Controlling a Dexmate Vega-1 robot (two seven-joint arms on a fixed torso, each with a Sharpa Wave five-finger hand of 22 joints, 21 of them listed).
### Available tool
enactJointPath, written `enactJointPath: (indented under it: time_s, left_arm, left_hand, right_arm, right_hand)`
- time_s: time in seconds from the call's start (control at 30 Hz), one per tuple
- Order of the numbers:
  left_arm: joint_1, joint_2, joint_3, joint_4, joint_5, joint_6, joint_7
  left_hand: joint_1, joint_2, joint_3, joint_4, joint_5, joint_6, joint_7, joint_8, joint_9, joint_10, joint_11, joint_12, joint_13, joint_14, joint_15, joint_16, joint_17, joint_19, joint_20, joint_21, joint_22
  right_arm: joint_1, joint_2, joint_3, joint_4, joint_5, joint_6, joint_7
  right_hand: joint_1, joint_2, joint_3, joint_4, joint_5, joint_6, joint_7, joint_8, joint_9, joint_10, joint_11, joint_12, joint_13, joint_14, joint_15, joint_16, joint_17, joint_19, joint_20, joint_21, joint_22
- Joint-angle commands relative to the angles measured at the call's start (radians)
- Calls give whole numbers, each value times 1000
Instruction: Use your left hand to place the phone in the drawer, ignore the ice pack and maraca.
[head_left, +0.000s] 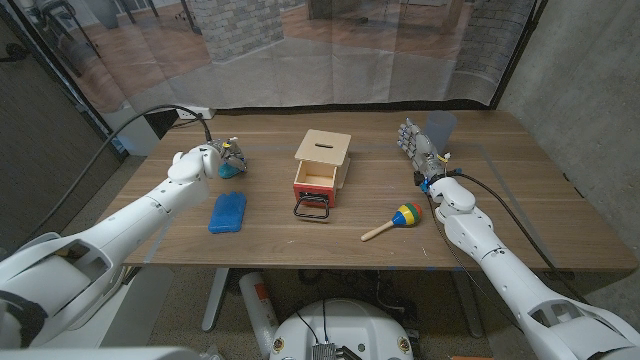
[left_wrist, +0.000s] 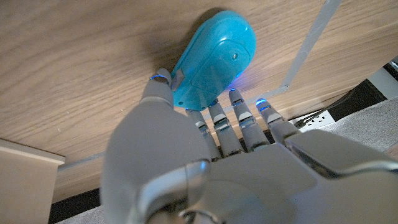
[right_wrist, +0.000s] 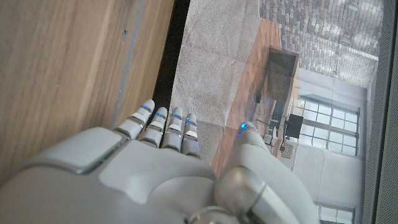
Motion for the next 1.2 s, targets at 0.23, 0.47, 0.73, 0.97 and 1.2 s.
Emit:
enactJointPath:
  time_s: [0.23, 0.47, 0.73, 0.97, 1.2]
  left_arm:
    - [29, 22, -21, -75, -17, 40, 7]
    - [46, 29, -40, -107, -28, 49, 19]
    - [62, 36, -67, -133, -57, 38, 35]
    - [66, 35, -83, -139, -75, 31, 51]
    - [69, 37, -93, -151, -86, 28, 61]
  left_hand:
    - [41, 39, 13, 1, -13, -6, 8, -13, 5, 85, -82, -16, 2, -2, -156, -12, 2, 5, 15, 2, 1]
    - [44, 43, 15, 2, -20, -9, 6, -19, 6, 84, -82, -23, 3, -4, -153, -16, 2, 5, 19, 0, 1]
    - [45, 47, 17, 5, -27, -5, 7, -22, 6, 83, -82, -29, 3, -4, -152, -18, 3, 6, 21, -1, 1]
    - [47, 50, 18, 6, -33, -2, 9, -24, 6, 88, -81, -32, 4, -3, -151, -20, 2, 7, 22, -2, 1]
    - [51, 54, 21, 7, -42, 3, 12, -27, 7, 96, -81, -35, 4, 1, -152, -20, 2, 9, 25, -2, 1]
  right_arm:
    - [-13, -5, 8, -11, 6, 1, 10]
    - [-22, -10, 12, -20, 9, 5, 11]
    - [-23, -10, 12, -19, 13, 6, 11]
    - [-17, -7, 10, -17, 11, 6, 9]
    - [-12, -5, 11, -11, 12, 7, 10]
  right_hand:
    - [-8, 3, 0, -7, 1, 0, 2, -1, 3, 2, 4, 3, 2, 1, -1, 2, 6, 0, -1, -1, 3]
    - [-8, 4, 0, -7, 1, 0, 2, 0, 3, 1, -1, 3, 2, 0, -1, 2, 6, 1, -1, -1, 3]
    - [-9, 4, -1, -7, 1, 0, 2, 0, 3, 2, -5, 3, 2, 0, 0, 2, 6, 0, -1, -1, 3]
    - [-9, 5, -1, -7, 0, 1, 2, 0, 3, 1, -3, 3, 2, 1, 0, 2, 6, 0, -1, -1, 3]
    - [-9, 5, -1, -8, 0, 0, 2, -1, 3, 1, -2, 3, 3, 1, -1, 2, 6, 0, -1, -1, 3]
